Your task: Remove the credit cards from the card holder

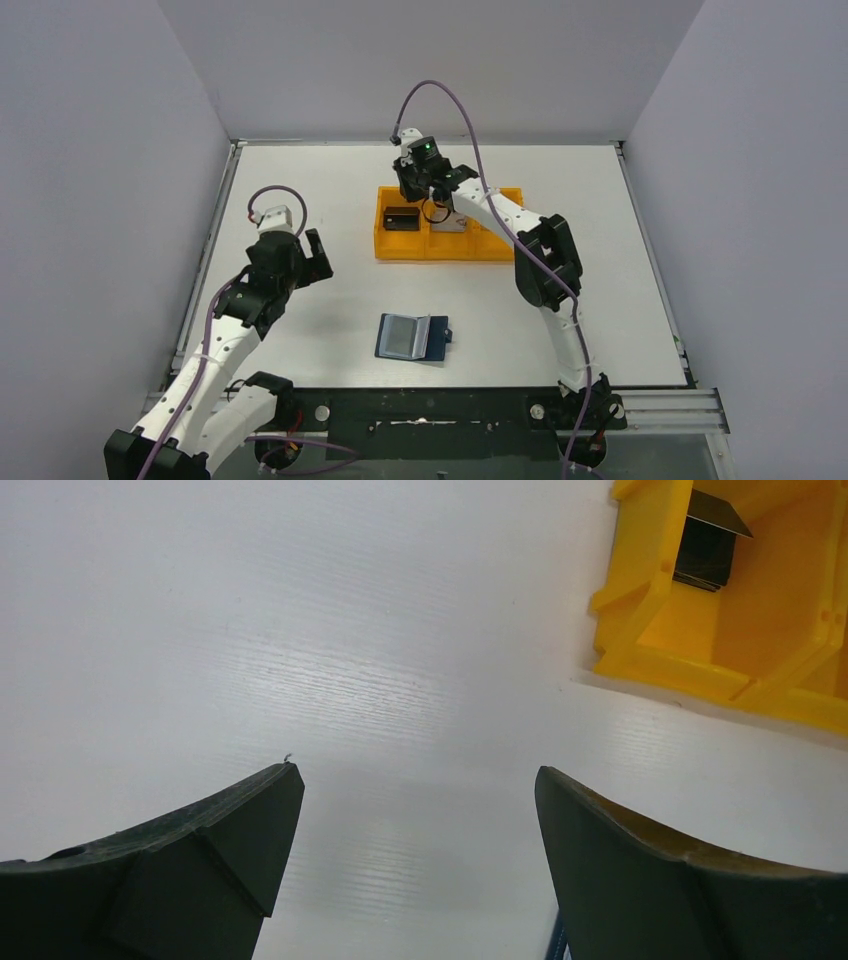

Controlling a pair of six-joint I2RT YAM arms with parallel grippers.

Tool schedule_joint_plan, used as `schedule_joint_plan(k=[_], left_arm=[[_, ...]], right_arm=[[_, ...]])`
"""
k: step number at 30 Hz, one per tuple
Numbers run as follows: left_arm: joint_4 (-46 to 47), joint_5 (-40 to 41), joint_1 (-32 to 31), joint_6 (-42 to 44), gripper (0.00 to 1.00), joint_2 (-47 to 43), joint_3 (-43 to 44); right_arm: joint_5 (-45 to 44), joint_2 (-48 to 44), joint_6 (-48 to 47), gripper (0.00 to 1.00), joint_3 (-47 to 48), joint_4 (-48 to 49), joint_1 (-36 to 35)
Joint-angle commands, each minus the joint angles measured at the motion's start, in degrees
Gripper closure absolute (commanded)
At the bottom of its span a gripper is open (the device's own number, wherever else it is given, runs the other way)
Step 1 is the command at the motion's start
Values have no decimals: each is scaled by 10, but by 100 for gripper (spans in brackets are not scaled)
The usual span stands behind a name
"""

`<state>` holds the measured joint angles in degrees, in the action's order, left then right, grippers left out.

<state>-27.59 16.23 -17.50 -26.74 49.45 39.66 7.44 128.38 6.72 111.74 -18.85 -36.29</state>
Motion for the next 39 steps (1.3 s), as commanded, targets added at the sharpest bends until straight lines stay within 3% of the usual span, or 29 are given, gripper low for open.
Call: schedule_joint_plan(k=[1, 17, 30, 36, 39], left_arm=[[28, -8, 5, 7, 12, 1, 3], [29, -11, 7, 7, 12, 2, 3], [28, -12, 8, 8, 12, 5, 3], [26, -9, 9, 7, 12, 6, 4], [26, -9, 10, 7, 12, 6, 4]], right_arm=[[-12, 34, 78, 91, 61, -65, 1], [-18, 107, 61, 89, 110, -112, 2], [21, 11, 73, 83, 42, -93, -11], [-18, -109, 94, 70, -76, -43, -18], [-63, -179, 109, 55, -153, -16, -18]])
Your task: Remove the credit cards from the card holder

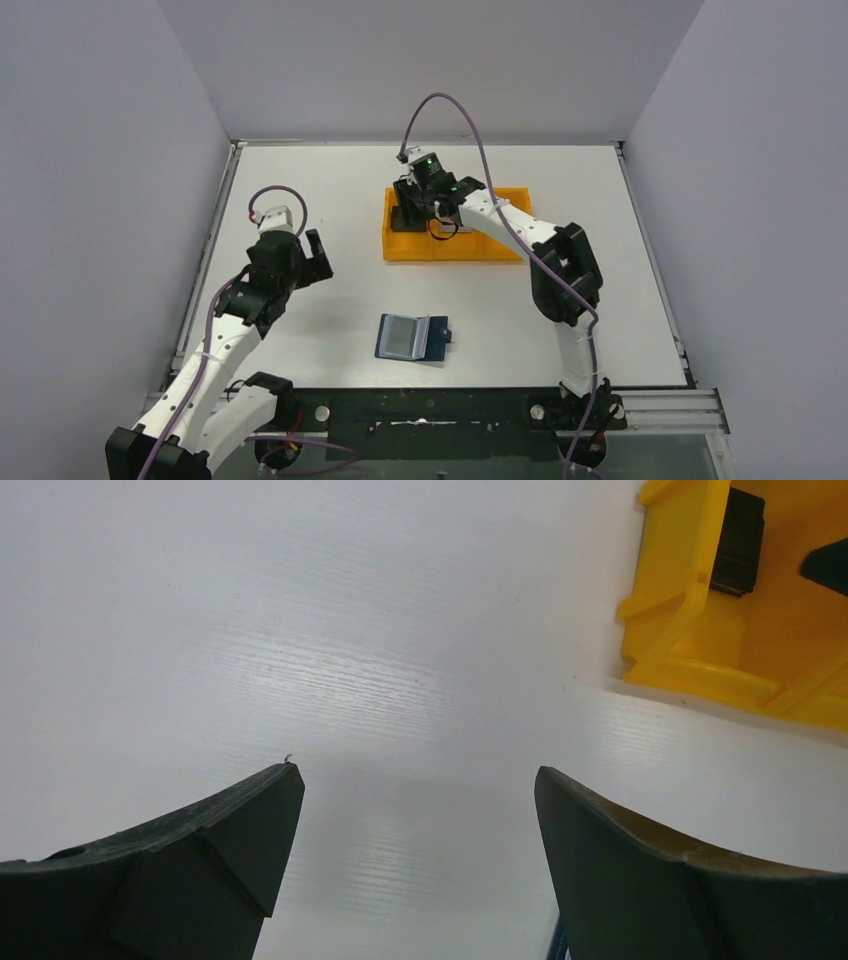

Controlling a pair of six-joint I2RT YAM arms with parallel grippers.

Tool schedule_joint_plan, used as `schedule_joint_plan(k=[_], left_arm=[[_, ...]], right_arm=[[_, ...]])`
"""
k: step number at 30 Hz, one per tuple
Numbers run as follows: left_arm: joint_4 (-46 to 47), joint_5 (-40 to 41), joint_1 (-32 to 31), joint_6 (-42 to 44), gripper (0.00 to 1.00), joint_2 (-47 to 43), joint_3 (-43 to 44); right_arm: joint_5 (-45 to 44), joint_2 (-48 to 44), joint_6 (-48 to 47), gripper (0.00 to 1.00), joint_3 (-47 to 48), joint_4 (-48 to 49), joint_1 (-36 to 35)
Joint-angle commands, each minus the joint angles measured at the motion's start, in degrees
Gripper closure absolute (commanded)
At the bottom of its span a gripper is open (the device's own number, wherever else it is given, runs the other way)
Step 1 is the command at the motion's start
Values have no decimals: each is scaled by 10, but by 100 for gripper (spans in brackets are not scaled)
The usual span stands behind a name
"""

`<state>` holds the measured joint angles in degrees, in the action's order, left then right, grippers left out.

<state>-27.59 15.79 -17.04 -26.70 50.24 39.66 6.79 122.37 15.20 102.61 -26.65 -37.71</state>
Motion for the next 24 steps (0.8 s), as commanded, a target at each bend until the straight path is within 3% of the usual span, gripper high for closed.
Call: schedule_joint_plan(k=[1, 7, 13, 16, 24], left_arm=[[26, -5, 6, 7, 12, -1, 4], [24, -3, 7, 7, 12, -3, 7], [20, 17, 8, 4, 12, -11, 6], [18, 17, 8, 4, 12, -11, 5], [16, 20, 8, 2, 12, -15, 5]], right_arm=[[-68, -136, 31, 51, -90, 71, -3], [-100, -189, 78, 31, -197, 95, 6], [-92, -149, 100, 27, -192, 88, 1], [-152, -121, 136, 27, -181, 64, -3], [-209, -100, 189, 29, -189, 62, -28]])
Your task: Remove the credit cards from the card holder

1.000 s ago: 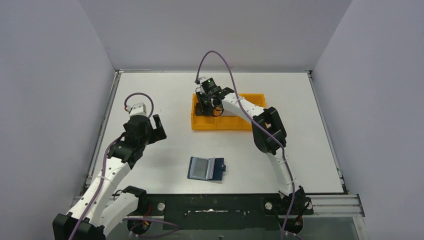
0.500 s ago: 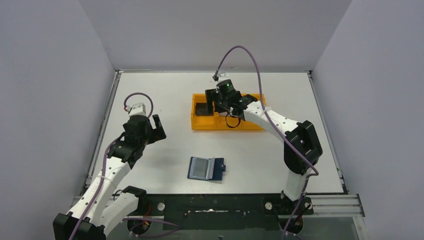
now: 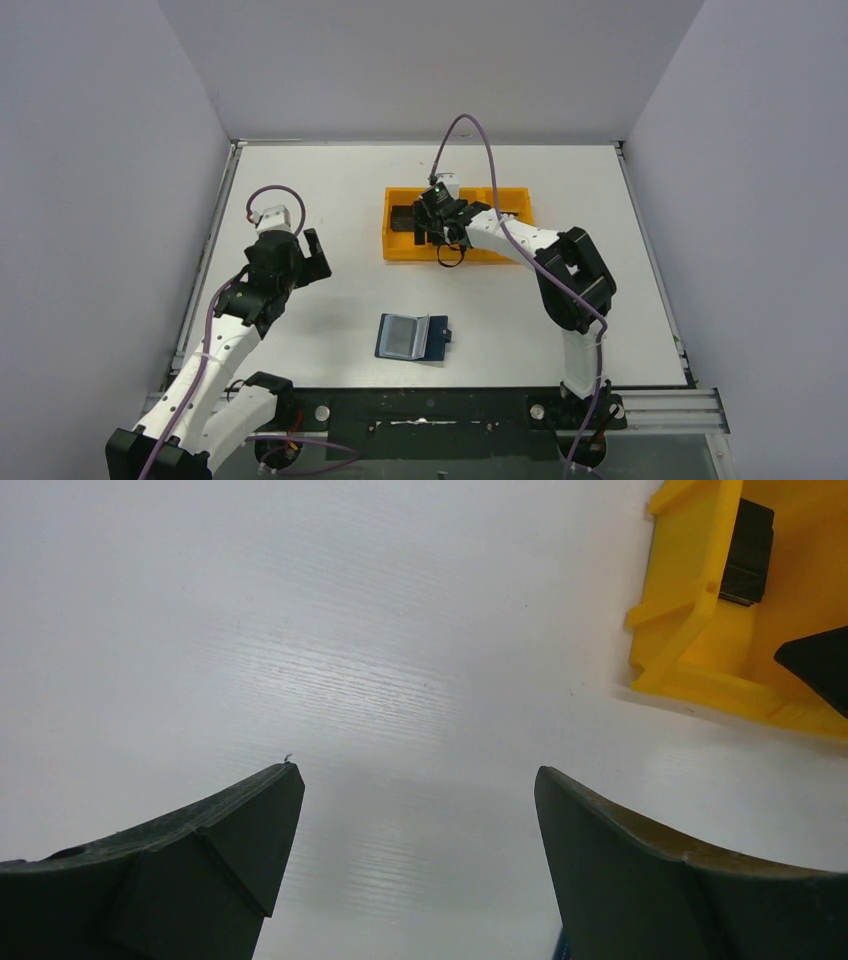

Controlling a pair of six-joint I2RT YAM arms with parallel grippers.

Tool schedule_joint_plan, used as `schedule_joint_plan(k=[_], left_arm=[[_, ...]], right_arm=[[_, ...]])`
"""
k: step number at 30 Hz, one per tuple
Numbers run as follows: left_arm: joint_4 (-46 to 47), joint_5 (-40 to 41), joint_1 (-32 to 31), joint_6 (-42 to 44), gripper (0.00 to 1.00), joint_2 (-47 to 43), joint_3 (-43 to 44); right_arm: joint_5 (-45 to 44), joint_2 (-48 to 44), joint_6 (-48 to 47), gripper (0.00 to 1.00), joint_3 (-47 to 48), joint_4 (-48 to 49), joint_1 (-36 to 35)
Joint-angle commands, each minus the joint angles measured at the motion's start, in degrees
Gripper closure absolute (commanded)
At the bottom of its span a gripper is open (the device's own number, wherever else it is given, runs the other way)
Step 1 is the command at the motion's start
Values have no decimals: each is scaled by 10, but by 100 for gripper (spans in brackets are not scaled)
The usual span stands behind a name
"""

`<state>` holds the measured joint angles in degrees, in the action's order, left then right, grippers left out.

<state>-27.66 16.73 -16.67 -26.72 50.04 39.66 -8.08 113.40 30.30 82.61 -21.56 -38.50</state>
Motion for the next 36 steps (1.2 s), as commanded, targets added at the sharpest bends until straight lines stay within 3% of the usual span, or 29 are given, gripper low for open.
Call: schedule_joint_plan(k=[1, 24, 30, 36], left_arm=[[16, 10, 5, 3, 12, -13, 5], [16, -24, 4, -7, 12, -31, 1], [16, -36, 0, -9, 12, -41, -2], [14, -39, -4, -8, 12, -50, 2]], right_arm=[[-68, -10, 45, 29, 11, 7, -26], [-121, -26, 124, 34, -25, -10, -114], [-99, -39, 112, 33, -33, 18, -129], [-115, -122, 74, 30, -74, 32, -145]])
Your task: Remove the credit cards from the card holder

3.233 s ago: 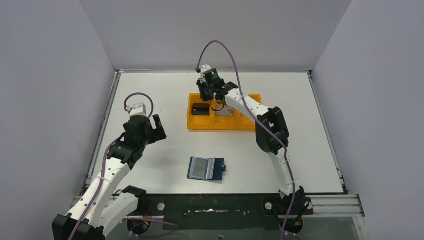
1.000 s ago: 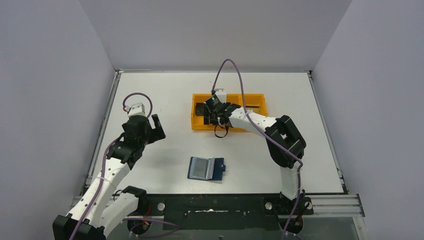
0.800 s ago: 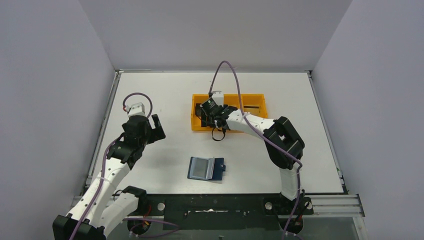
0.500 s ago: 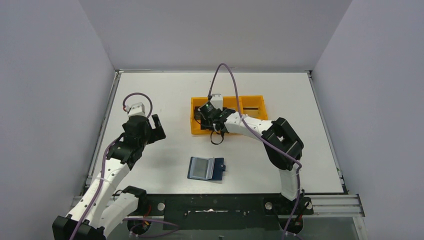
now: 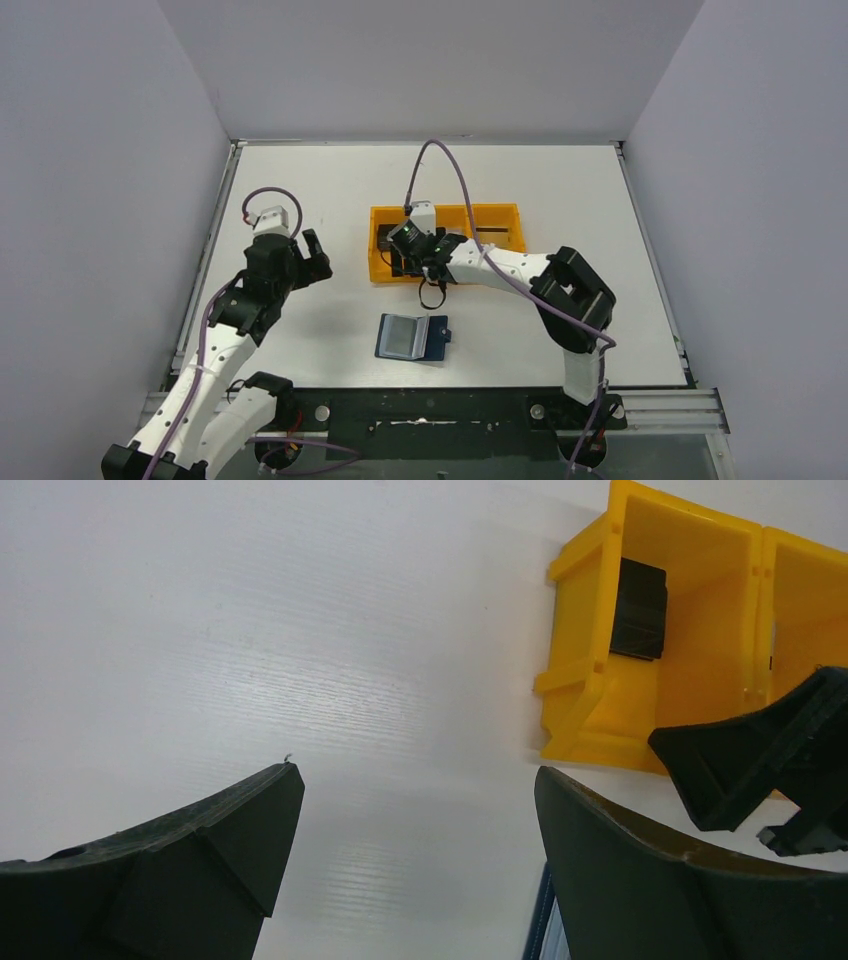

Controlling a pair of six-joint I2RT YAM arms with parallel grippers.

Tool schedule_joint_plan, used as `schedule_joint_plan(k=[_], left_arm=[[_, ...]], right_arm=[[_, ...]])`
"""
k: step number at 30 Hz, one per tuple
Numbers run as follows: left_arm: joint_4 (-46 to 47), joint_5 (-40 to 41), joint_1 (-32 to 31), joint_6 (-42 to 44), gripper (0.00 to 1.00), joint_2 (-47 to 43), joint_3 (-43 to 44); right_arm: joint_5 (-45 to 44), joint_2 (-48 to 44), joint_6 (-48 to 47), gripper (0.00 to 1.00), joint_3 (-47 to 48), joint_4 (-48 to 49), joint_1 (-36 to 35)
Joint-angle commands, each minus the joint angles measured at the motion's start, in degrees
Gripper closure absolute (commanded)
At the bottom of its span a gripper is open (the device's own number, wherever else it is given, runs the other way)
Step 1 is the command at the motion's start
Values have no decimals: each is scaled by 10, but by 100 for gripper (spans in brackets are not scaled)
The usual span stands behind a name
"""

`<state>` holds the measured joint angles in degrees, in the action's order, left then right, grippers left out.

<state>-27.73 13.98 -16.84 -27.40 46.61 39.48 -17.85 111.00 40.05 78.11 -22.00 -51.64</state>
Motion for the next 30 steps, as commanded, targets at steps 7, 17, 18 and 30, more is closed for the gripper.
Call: schedule_joint_plan(k=[7, 17, 18, 30], left_arm=[[-4, 1, -18, -4, 12, -27, 8], [2, 7, -42, -7, 12, -3, 10], [4, 4, -42, -7, 12, -2, 9], [8, 18, -55, -15, 12, 2, 1]], right_arm=[[43, -230, -40, 36, -162, 134, -41], [8, -228, 62, 54, -234, 169, -156], [-18, -222, 90, 54, -234, 155, -167], [-69, -119, 221, 48, -201, 82, -222]])
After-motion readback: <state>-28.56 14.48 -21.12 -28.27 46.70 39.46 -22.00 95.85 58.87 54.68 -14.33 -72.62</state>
